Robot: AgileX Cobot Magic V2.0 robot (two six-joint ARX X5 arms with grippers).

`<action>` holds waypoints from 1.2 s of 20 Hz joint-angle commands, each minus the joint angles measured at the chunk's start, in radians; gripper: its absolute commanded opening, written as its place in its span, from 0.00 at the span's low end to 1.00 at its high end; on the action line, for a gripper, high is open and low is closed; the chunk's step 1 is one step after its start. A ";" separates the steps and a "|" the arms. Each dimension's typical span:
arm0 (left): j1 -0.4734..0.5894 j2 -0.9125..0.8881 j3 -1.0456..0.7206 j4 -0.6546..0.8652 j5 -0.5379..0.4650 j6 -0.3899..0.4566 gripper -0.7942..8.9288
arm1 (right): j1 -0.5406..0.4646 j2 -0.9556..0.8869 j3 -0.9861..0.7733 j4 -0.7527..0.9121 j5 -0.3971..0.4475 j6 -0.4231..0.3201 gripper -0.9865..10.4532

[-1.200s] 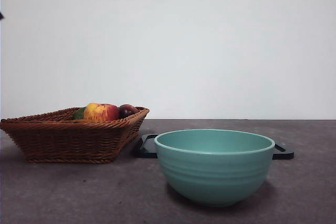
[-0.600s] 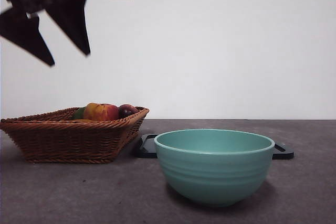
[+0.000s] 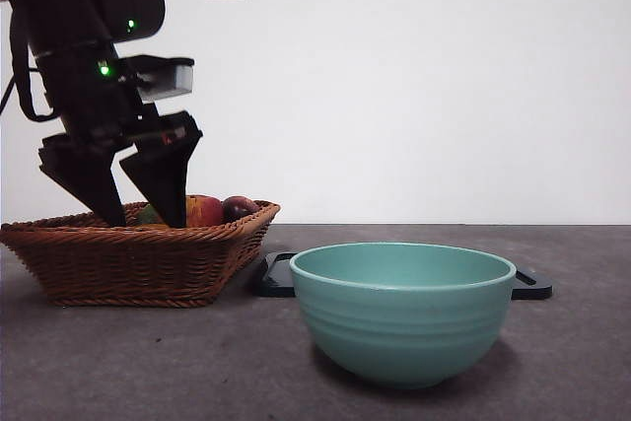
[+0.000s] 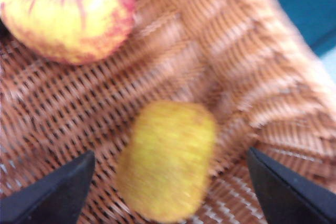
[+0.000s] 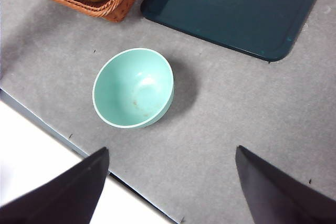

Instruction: Pick up the wifruite, put it on the bowl, pick up the plate, put it on desk

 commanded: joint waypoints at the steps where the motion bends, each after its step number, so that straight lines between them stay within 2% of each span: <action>1: -0.005 0.045 0.021 0.011 -0.004 0.010 0.56 | 0.005 0.006 0.018 0.010 -0.003 0.000 0.42; 4: -0.005 0.061 0.021 0.019 -0.004 0.008 0.55 | 0.005 0.006 0.018 0.010 -0.003 0.000 0.42; 8: -0.005 0.061 0.021 0.008 -0.004 0.008 0.36 | 0.005 0.006 0.018 0.010 -0.003 0.000 0.42; 11: -0.005 0.061 0.021 -0.004 -0.002 0.005 0.26 | 0.005 0.006 0.018 0.010 -0.003 0.000 0.42; 16: -0.005 0.048 0.051 -0.032 0.010 -0.030 0.26 | 0.005 0.006 0.018 0.010 -0.003 0.000 0.42; 19: -0.020 -0.047 0.069 -0.057 0.061 -0.037 0.26 | 0.005 0.006 0.018 0.010 -0.003 0.000 0.42; 22: -0.085 -0.195 0.069 -0.103 0.069 -0.055 0.26 | 0.005 0.006 0.018 0.011 -0.003 0.000 0.42; 24: -0.177 -0.283 0.069 -0.117 0.157 -0.079 0.26 | 0.004 0.006 0.018 0.011 -0.003 0.000 0.42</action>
